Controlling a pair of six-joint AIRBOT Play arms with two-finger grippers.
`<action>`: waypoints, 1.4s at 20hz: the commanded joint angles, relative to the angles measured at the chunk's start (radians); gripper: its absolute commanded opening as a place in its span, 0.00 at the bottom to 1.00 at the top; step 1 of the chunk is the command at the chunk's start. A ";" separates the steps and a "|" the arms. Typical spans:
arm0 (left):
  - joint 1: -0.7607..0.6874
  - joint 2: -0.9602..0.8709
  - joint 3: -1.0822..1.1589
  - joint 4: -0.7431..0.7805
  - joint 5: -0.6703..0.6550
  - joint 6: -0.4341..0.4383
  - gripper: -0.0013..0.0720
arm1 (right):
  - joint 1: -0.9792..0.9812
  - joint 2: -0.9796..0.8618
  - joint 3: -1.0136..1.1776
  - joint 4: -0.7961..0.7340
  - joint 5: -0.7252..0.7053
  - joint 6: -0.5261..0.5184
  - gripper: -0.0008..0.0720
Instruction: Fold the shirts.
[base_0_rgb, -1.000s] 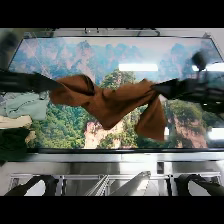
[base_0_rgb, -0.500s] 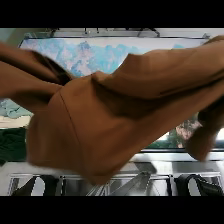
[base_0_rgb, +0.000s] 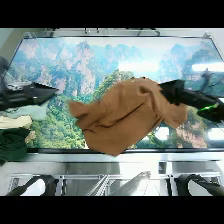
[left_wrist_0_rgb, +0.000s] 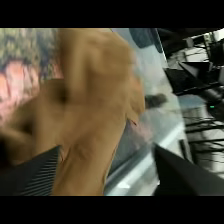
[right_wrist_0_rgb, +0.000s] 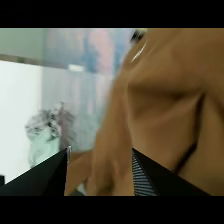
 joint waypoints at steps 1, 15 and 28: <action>-0.029 -0.311 0.031 -0.016 0.059 0.014 0.99 | -0.015 -0.184 0.021 -0.011 0.027 -0.084 0.62; 0.058 0.172 -0.482 0.047 0.108 -0.131 0.96 | -0.570 -0.402 0.510 -0.745 0.294 0.145 0.72; 0.058 0.629 -0.624 0.107 -0.018 -0.291 0.96 | -0.397 -0.687 0.636 -0.744 0.368 0.051 0.69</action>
